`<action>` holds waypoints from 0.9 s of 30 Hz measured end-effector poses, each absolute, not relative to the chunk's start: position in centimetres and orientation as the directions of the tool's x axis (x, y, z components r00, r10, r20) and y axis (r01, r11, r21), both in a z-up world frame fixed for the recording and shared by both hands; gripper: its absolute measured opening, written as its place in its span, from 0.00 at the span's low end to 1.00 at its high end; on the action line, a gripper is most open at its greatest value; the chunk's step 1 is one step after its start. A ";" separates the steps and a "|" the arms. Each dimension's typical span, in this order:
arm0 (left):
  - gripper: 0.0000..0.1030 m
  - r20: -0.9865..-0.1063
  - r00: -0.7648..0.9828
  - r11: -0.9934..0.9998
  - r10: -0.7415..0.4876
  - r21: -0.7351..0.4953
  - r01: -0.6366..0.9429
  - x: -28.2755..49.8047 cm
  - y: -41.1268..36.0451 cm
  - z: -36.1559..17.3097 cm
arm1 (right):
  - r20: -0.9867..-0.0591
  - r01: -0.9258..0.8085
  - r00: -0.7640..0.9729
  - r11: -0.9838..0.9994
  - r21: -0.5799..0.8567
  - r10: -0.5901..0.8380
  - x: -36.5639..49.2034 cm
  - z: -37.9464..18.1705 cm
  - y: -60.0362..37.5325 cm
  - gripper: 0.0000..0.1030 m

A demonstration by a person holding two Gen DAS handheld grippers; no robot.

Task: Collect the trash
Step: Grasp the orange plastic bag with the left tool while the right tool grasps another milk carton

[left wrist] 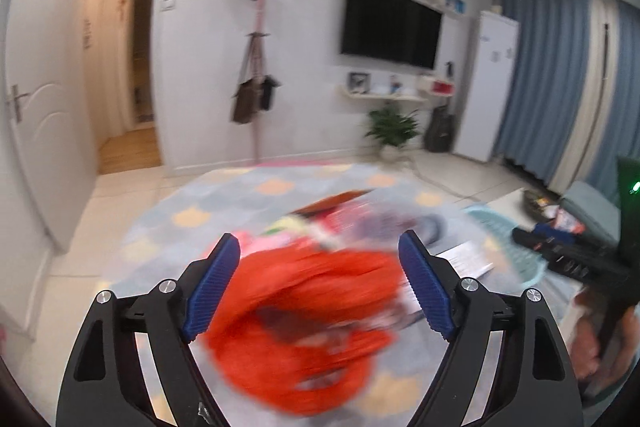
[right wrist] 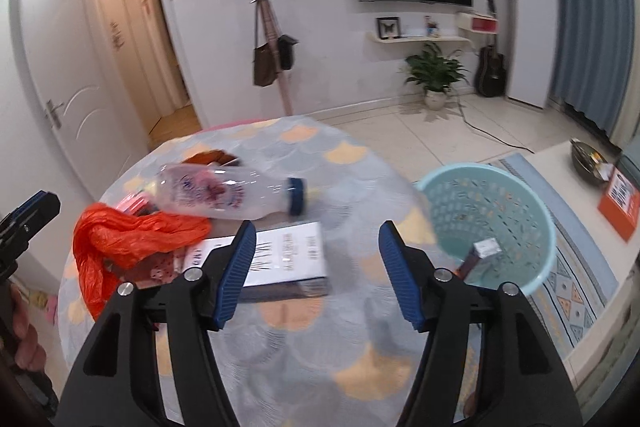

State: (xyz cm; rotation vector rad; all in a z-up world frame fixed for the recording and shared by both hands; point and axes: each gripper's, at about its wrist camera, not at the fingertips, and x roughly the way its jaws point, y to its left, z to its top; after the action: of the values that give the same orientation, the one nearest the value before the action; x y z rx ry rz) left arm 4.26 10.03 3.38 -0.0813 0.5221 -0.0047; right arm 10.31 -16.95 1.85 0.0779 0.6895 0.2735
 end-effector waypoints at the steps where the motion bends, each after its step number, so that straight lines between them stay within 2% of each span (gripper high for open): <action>1: 0.78 -0.506 0.862 0.997 -0.015 -0.077 -0.028 4.1 11.1 3.1 | -0.619 -0.232 0.732 0.959 0.165 0.284 10.5 1.6 -16.5 0.60; 5: 0.78 -0.551 0.835 0.995 0.010 -0.080 -0.065 4.4 14.8 1.1 | -0.640 -0.245 0.705 0.952 0.185 0.306 12.7 0.5 -15.4 0.61; 11: 0.77 -0.599 0.796 0.985 -0.089 -0.170 -0.018 5.4 17.3 -1.2 | -0.677 -0.249 0.653 0.941 0.231 0.339 16.3 -0.9 -14.8 0.59; 13: 0.76 -0.606 0.783 0.975 -0.138 -0.223 -0.001 5.9 17.9 -1.9 | -0.689 -0.255 0.639 0.939 0.230 0.342 17.3 -1.3 -14.5 0.49; 16: 0.75 -0.618 0.764 0.965 -0.186 -0.260 0.024 6.7 17.8 -2.8 | -0.711 -0.262 0.617 0.940 0.216 0.336 18.5 -2.0 -14.1 0.38; 20: 0.75 -0.613 0.749 0.950 -0.251 -0.305 0.068 6.9 17.5 -3.4 | -0.751 -0.269 0.568 0.938 0.216 0.336 20.0 -3.5 -13.7 0.37; 23: 0.63 -0.612 0.744 0.943 -0.267 -0.326 0.070 7.1 17.5 -3.5 | -0.770 -0.289 0.530 0.929 0.231 0.356 20.4 -4.2 -13.4 0.37; 25: 0.45 -0.613 0.734 0.935 -0.291 -0.344 0.083 7.0 17.3 -3.9 | -0.775 -0.302 0.515 0.924 0.237 0.367 20.1 -4.4 -13.3 0.37; 27: 0.41 -0.613 0.728 0.930 -0.306 -0.356 0.091 7.0 17.3 -3.9 | -0.782 -0.310 0.501 0.920 0.238 0.371 19.6 -4.4 -13.4 0.37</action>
State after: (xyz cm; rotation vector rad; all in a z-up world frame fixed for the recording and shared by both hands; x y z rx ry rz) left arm 7.03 17.27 -3.90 -0.3144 0.7253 -0.2224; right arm 19.62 -13.37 -4.41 0.0696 0.9618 0.4121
